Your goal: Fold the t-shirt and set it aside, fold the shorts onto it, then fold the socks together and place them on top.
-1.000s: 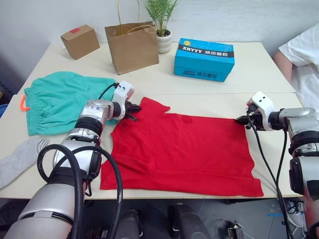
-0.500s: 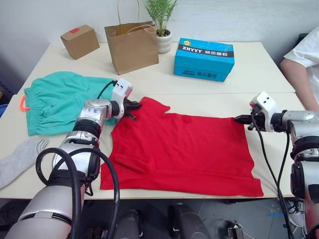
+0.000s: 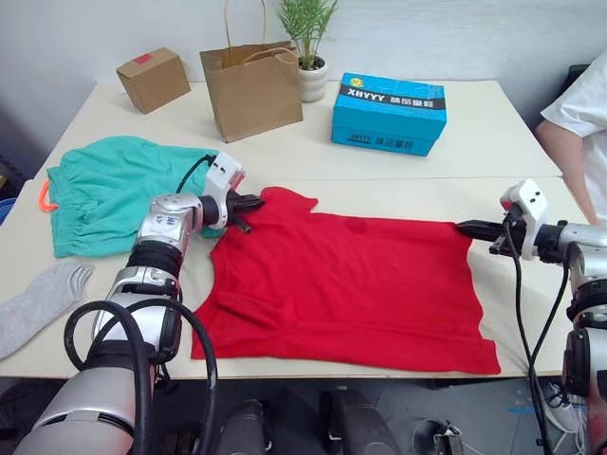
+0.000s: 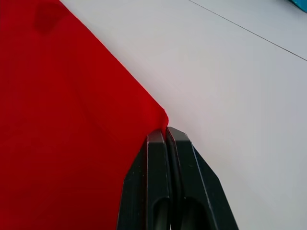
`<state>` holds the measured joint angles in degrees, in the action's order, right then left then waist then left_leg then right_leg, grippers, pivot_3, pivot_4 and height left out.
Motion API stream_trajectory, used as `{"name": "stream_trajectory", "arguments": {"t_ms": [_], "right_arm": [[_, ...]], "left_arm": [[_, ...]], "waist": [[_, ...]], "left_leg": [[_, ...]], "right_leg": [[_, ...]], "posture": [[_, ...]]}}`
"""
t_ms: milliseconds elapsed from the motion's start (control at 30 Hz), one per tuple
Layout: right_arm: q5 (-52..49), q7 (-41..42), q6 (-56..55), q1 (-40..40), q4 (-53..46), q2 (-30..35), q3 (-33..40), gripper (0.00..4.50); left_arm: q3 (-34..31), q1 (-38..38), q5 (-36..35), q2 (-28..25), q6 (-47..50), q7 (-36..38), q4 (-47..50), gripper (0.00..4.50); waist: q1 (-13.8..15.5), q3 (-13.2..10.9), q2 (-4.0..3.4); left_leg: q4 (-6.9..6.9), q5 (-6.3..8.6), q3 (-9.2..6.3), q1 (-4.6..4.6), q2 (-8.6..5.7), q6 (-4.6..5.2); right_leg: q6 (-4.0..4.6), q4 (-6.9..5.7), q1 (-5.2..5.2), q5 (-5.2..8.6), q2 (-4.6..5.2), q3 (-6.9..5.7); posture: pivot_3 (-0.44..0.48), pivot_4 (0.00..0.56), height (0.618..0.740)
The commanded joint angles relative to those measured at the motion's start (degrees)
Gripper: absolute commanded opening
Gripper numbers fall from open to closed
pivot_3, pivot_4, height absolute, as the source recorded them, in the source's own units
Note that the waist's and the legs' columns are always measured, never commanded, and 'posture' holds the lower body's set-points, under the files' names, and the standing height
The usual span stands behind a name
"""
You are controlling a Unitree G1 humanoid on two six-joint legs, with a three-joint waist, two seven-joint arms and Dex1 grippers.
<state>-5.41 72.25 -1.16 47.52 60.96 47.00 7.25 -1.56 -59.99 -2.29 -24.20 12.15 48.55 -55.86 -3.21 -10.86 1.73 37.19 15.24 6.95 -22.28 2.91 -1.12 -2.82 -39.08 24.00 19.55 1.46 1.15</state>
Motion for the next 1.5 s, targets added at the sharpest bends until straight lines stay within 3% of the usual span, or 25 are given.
{"name": "stream_trajectory", "arguments": {"t_ms": [33, 600, 900, 933, 1033, 1333, 1400, 1500], "right_arm": [[-2.4, 0.7, 1.3, -2.3, -3.6, 1.7, 2.0, 0.00], [-10.1, 0.3, 7.4, -17.1, -19.2, 1.1, 6.7, 0.00], [-9.9, -4.7, 5.4, -22.3, -22.4, -0.3, 6.0, 0.00], [-11.0, -4.5, 6.2, -22.6, -23.1, -0.5, 6.5, 0.00], [-12.3, -4.5, 6.0, -24.1, -25.5, -0.5, 7.0, 0.64], [-16.2, -7.0, 2.7, -33.2, -44.5, 2.1, 13.8, 3.78], [-17.8, -9.0, 4.0, -33.1, -51.1, 1.6, 15.1, 4.45], [-18.3, -10.0, 6.0, -33.9, -57.8, 0.9, 13.5, 4.50]], "left_arm": [[0.5, 2.5, -0.3, -1.7, 2.0, 1.0, 6.3, 0.01], [2.0, 14.8, -2.0, -3.9, 10.7, 0.8, 26.4, 0.01], [3.0, 17.1, -2.7, -4.8, 13.5, 2.3, 29.0, 0.01], [2.8, 17.1, -2.9, -4.9, 13.8, 2.3, 29.0, 0.20], [2.5, 16.6, -3.4, -5.6, 15.4, 3.2, 29.6, 0.87], [3.6, 6.0, -8.6, -13.0, 28.1, 17.4, 27.7, 3.69], [3.8, 2.0, -7.8, -11.9, 29.8, 15.4, 23.6, 4.30], [4.7, -2.6, -5.8, -9.0, 29.1, 12.2, 15.5, 4.44]], "waist": [[-0.1, 0.0, 0.00], [0.1, 0.0, 0.00], [0.1, 0.0, 0.00], [0.0, 0.0, 0.00], [0.1, 0.0, 0.00], [0.1, 0.0, 0.00], [0.2, 0.0, 0.00], [0.2, 0.0, 0.00]], "left_leg": [[0.00, 0.00, 0.00, 0.00, 0.00, 0.00], [0.11, -0.01, 0.00, 0.08, 0.02, 0.02], [0.09, -0.01, -0.02, 0.22, 0.02, 0.02], [0.07, -0.01, -0.03, 0.25, 0.02, 0.02], [0.07, -0.01, -0.06, 0.27, 0.03, 0.02], [0.06, -0.01, -0.10, 0.23, 0.00, 0.02], [0.06, -0.01, -0.10, 0.25, 0.00, 0.02], [0.07, -0.01, -0.14, 0.32, 0.00, 0.02]], "right_leg": [[0.00, 0.00, 0.00, 0.00, -0.01, 0.01], [0.00, -0.11, -0.06, 0.00, -0.01, 0.06], [0.00, -0.07, -0.21, 0.00, -0.01, 0.06], [0.00, -0.05, -0.25, 0.00, -0.02, 0.06], [0.00, -0.05, -0.27, 0.00, -0.02, 0.05], [-0.01, -0.02, -0.29, 0.01, -0.01, 0.01], [-0.01, -0.01, -0.30, 0.01, -0.01, 0.01], [-0.02, -0.02, -0.37, 0.01, -0.02, 0.00]], "posture": [[0.000, 0.150, 0.740], [0.000, 0.150, 0.740], [0.000, 0.150, 0.740], [0.000, 0.150, 0.740], [0.000, 0.150, 0.740], [0.000, 0.150, 0.740], [0.000, 0.150, 0.740], [0.000, 0.150, 0.740]]}}
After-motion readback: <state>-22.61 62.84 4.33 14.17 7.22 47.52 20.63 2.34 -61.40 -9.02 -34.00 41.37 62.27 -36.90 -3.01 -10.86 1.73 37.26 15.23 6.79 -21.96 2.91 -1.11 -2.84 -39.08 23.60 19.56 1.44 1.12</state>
